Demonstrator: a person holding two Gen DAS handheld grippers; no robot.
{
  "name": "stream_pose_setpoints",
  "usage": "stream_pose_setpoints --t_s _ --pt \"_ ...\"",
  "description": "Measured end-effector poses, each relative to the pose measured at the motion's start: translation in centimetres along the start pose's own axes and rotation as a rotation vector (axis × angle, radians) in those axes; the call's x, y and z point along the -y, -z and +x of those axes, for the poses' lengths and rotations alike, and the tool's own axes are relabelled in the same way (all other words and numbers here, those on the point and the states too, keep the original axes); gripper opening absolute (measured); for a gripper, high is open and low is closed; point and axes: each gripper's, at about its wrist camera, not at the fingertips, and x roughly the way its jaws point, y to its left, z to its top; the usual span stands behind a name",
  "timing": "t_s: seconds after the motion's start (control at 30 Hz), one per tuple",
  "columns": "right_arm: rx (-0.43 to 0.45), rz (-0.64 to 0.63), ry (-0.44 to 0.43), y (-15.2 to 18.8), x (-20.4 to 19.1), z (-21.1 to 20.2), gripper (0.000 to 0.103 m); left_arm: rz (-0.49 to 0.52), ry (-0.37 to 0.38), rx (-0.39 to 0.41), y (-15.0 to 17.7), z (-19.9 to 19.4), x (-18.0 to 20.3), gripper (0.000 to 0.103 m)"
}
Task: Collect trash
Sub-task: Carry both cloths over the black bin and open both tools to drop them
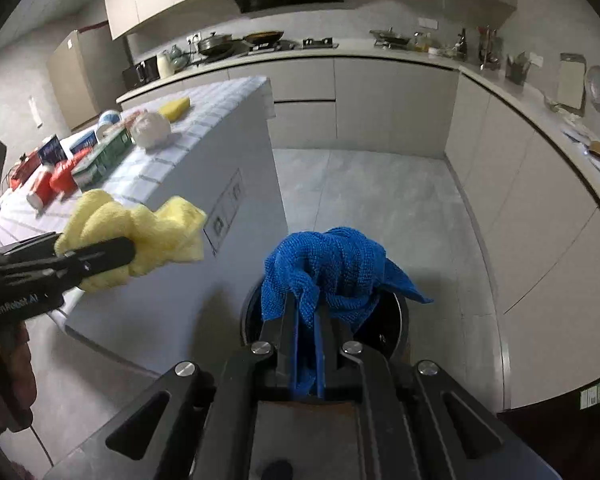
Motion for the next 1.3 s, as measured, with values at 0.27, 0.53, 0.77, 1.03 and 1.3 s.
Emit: stream_pose_setpoints --t_s 0.27,0.53,0.77,1.03,1.3 --pt "-0.109 -0.060 -0.088 3.0 3.8 5.2 0.006 -0.010 -0.014 -0.110 1.6 6.2 1.2 0.049" --pt "-0.245 -0.272 -0.125 4.6 5.4 13.3 0.072 -0.074 -0.070 -0.239 3.3 13.2 -0.8 0.074" --pt "-0.225 -0.196 -0.017 4.9 9.3 14.1 0.103 -0.096 -0.195 -0.215 4.0 12.1 -2.9 0.096" --pt "-0.202 -0.164 0.011 4.3 8.8 13.4 0.103 -0.072 -0.180 -0.186 4.0 9.9 -1.5 0.096" --pt "-0.140 -0.148 0.055 2.5 8.4 8.9 0.103 -0.029 -0.177 -0.114 2.3 5.8 0.2 0.096"
